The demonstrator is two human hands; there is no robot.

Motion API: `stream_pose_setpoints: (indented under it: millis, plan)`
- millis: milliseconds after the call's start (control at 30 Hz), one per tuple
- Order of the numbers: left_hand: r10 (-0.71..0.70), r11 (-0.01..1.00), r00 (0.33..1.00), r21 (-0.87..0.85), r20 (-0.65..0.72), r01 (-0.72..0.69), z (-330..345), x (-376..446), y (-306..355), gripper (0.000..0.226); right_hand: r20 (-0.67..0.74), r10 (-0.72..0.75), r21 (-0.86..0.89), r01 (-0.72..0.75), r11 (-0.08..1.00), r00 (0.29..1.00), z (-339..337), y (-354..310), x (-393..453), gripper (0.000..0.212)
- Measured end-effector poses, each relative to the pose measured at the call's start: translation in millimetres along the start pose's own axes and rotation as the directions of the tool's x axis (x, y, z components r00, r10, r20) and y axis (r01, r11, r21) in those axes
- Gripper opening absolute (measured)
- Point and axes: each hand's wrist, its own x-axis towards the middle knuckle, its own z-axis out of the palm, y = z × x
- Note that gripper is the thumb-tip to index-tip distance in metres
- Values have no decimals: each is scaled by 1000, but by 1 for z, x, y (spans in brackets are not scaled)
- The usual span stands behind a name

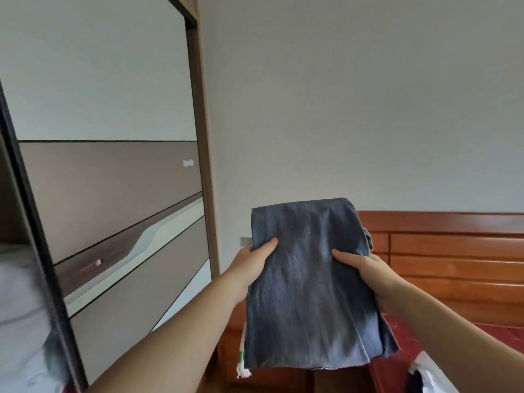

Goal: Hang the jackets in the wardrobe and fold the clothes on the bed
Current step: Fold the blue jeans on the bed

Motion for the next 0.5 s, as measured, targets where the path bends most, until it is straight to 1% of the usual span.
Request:
stream_pose_setpoints:
  millis: [67,133,233,333,400,500]
  plan:
    - [-11,1000,999,29,-45,12,-11,22,-9,72,33,0,13,-1,1000,999,10,9,31,42]
    - [-25,998,996,62,-85,31,-18,44,-14,72,75,6,18,-8,1000,997,16,17,66,43]
    - [-37,995,988,86,-149,50,-23,81,-15,64,147,16,27,-20,999,989,20,23,123,43]
    - [-36,994,975,93,-219,58,-27,121,-9,56,240,36,27,-43,999,970,27,19,180,47]
    - [-48,991,963,111,-265,80,-30,144,-4,50,282,41,24,-50,998,959,32,17,214,44]
    - [-60,988,943,117,-327,104,-44,180,-1,47,314,55,14,-63,998,948,47,15,260,40]
